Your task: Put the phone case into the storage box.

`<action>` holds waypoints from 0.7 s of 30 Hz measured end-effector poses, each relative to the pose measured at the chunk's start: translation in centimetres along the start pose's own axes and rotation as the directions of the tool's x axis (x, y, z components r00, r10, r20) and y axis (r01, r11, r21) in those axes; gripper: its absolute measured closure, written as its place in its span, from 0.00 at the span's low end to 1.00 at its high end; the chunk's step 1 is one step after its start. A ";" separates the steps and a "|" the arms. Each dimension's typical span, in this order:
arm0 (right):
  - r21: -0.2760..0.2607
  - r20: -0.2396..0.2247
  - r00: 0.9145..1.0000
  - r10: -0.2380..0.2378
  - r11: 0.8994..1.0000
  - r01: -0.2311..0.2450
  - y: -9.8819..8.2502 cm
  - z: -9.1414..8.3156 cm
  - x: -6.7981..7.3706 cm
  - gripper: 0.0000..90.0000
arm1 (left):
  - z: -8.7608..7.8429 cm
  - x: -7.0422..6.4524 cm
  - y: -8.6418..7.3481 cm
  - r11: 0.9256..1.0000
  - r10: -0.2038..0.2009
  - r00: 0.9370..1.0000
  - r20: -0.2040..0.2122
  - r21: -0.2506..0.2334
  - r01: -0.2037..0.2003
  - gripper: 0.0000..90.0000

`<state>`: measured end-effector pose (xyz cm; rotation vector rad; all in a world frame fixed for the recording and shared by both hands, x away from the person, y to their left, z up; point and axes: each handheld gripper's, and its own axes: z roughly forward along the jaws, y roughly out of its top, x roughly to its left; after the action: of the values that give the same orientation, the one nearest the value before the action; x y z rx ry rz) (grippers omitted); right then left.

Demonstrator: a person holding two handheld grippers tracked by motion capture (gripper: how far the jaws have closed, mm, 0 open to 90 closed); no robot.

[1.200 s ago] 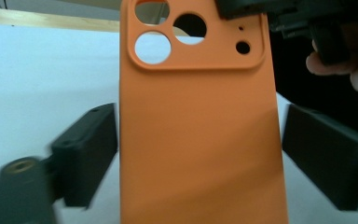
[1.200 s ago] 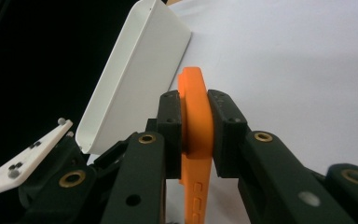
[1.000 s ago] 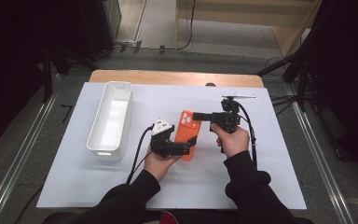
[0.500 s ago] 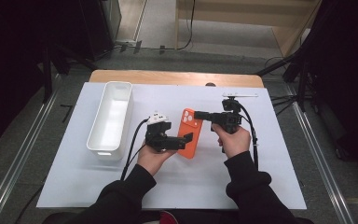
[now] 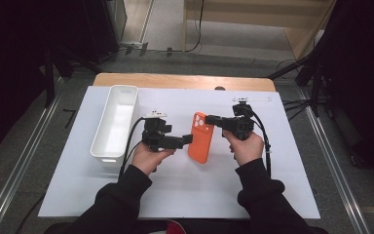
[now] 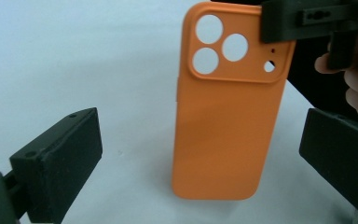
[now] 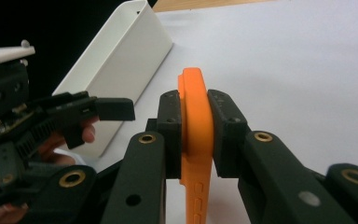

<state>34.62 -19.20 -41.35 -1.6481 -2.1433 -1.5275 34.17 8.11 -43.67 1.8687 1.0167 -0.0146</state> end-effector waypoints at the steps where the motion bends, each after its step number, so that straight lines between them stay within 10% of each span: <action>1: 0.001 0.008 1.000 -0.011 1.000 0.011 0.0 0.0 0.1 0.83 | -0.1 0.2 0.1 1.000 0.001 1.000 0.009 0.001 -0.001 0.00; 21: -0.051 0.086 0.969 -0.230 0.971 0.235 -1.5 1.1 4.6 0.83 | -1.4 0.0 1.1 0.992 0.118 0.993 0.011 0.052 -0.118 0.01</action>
<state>32.02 -15.07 -40.36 -1.5454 -2.4306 -1.6268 34.33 8.94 -42.17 1.9725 0.9063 0.0210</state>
